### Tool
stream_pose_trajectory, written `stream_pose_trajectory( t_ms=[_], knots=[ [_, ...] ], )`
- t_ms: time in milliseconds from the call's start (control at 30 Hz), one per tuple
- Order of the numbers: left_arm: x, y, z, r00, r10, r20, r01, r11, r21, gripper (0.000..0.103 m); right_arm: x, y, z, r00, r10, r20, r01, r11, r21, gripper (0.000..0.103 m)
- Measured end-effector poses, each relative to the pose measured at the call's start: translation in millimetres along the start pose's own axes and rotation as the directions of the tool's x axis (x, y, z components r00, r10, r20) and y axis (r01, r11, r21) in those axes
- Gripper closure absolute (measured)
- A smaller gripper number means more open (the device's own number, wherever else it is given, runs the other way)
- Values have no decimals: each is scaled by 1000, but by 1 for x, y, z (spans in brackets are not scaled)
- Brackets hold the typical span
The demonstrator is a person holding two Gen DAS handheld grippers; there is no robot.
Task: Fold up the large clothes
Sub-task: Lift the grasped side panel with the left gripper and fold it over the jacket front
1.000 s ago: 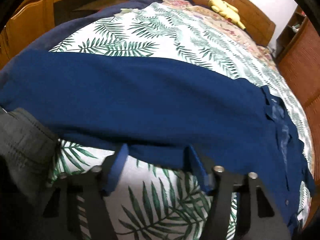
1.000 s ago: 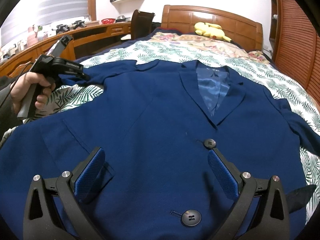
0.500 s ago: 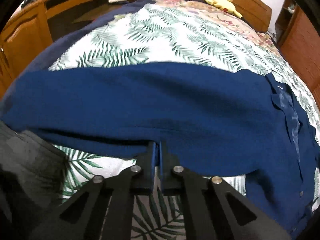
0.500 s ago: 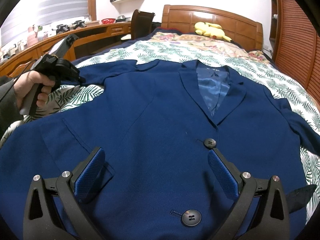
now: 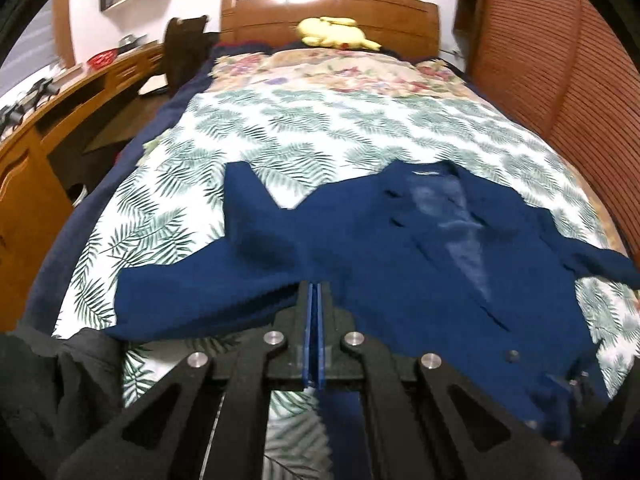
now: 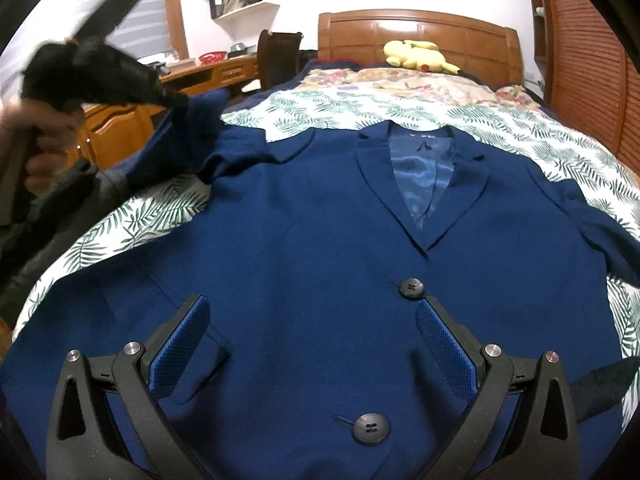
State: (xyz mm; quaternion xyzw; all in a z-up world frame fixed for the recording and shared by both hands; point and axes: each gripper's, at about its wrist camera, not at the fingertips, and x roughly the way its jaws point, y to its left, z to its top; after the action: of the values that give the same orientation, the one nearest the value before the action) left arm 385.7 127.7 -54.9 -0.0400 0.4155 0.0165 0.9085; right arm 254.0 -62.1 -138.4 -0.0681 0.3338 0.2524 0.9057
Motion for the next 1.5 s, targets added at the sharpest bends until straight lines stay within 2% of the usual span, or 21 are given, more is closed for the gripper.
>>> stream_pose_trajectory(
  t_ms=[133,300,367,467,633,767,933,1133,1333,1500],
  knots=[
    [-18,-2,-3,999,-34,-9,34,999,-9,103,1,2,1,1000,-2,-4,2,1000,-9,0],
    [-28,4,-17,1000,19,-5,-19,999,48,94,1,6,-1,1000,-10,-4,10,1000,-29,0],
    [-23,15,-25,999,46,-11,-46,998,40,89,2,7,-1,1000,-13,-4,13,999,-33,0],
    [-6,38,-37,996,70,-47,-70,998,5,85,3,7,-1,1000,-17,-6,17,999,-37,0],
    [38,82,-61,985,107,-135,-118,990,-75,83,6,8,-1,1000,-21,-14,20,999,-43,0],
    [64,111,-76,976,136,-173,-160,978,-132,81,6,9,-1,1000,-24,-16,23,998,-52,0],
    [81,139,-85,975,114,-191,-158,959,-236,81,7,11,-2,999,-25,-21,24,998,-56,0],
    [93,153,-90,978,71,-198,-134,936,-326,80,9,12,-1,999,-23,-24,22,998,-56,0],
    [100,151,-81,977,89,-194,-148,937,-318,80,9,12,-1,999,-24,-25,22,998,-57,0],
    [109,155,-80,974,105,-201,-169,926,-337,80,9,11,-1,999,-23,-25,22,998,-56,0]
  ],
)
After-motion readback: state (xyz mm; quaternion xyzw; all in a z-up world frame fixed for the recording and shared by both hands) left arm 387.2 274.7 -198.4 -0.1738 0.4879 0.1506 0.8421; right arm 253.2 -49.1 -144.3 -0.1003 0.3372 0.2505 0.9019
